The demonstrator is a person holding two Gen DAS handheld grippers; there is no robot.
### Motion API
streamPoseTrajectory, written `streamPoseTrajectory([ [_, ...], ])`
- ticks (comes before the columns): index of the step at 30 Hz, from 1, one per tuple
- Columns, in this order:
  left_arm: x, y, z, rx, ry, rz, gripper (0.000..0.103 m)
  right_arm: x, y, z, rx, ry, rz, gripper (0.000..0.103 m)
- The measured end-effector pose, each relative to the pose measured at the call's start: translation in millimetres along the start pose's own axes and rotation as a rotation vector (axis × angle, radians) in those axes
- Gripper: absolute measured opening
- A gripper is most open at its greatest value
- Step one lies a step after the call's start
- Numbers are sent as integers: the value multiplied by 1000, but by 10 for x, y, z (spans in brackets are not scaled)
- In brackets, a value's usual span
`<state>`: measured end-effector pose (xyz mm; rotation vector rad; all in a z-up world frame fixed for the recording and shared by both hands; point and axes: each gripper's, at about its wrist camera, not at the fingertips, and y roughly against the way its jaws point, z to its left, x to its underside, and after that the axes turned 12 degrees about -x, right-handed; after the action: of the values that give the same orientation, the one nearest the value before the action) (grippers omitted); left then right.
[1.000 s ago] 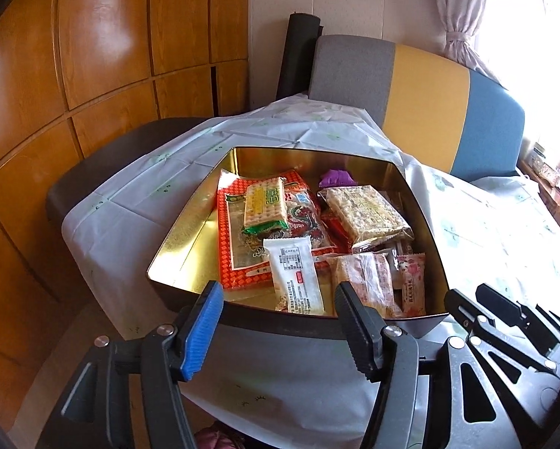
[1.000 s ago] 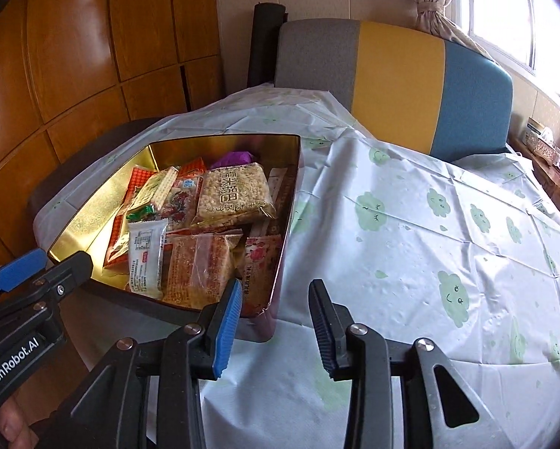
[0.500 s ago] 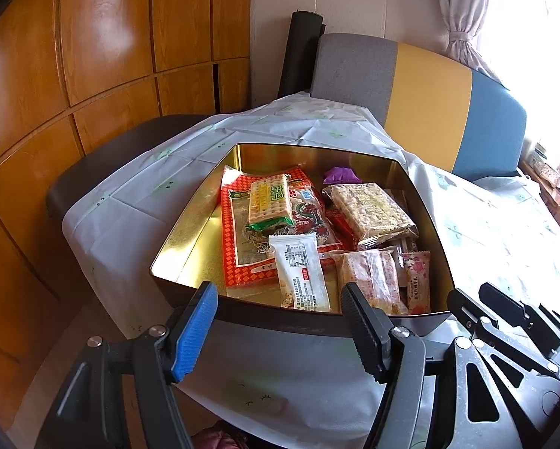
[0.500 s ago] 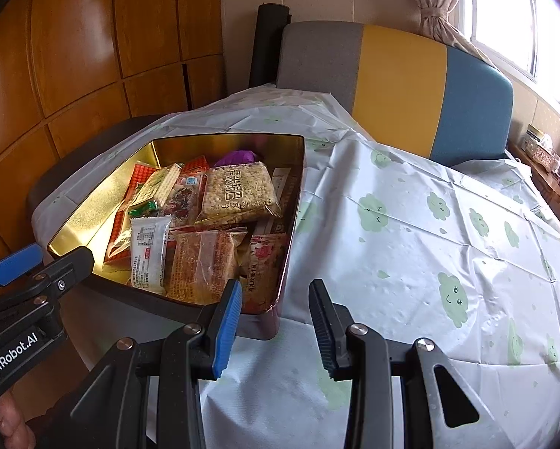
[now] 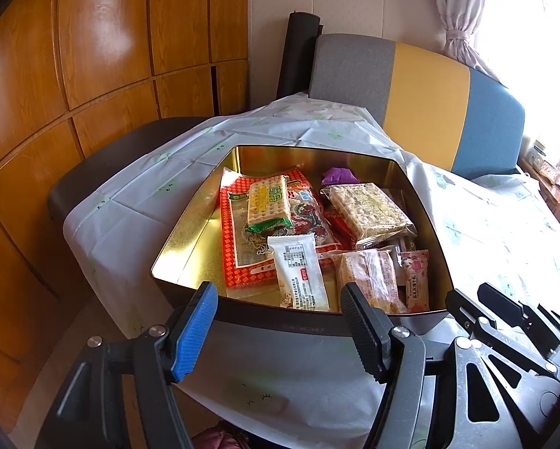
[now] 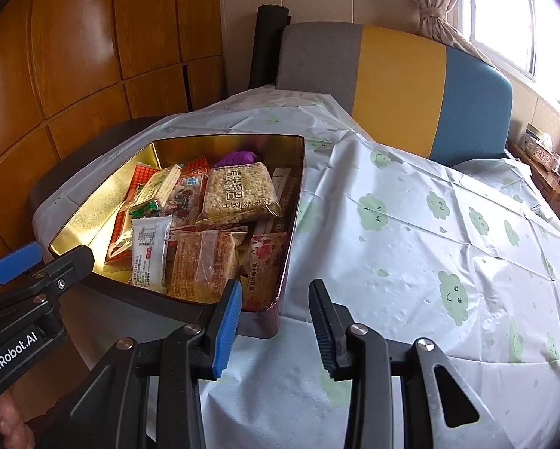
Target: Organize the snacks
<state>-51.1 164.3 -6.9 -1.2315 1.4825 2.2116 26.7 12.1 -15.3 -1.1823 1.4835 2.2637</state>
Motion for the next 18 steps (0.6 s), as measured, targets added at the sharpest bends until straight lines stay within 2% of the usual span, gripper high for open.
streamPoseTrajectory([
  [18, -8, -9, -20, 4, -2, 4, 69, 33, -9, 15, -4, 7, 8, 38],
])
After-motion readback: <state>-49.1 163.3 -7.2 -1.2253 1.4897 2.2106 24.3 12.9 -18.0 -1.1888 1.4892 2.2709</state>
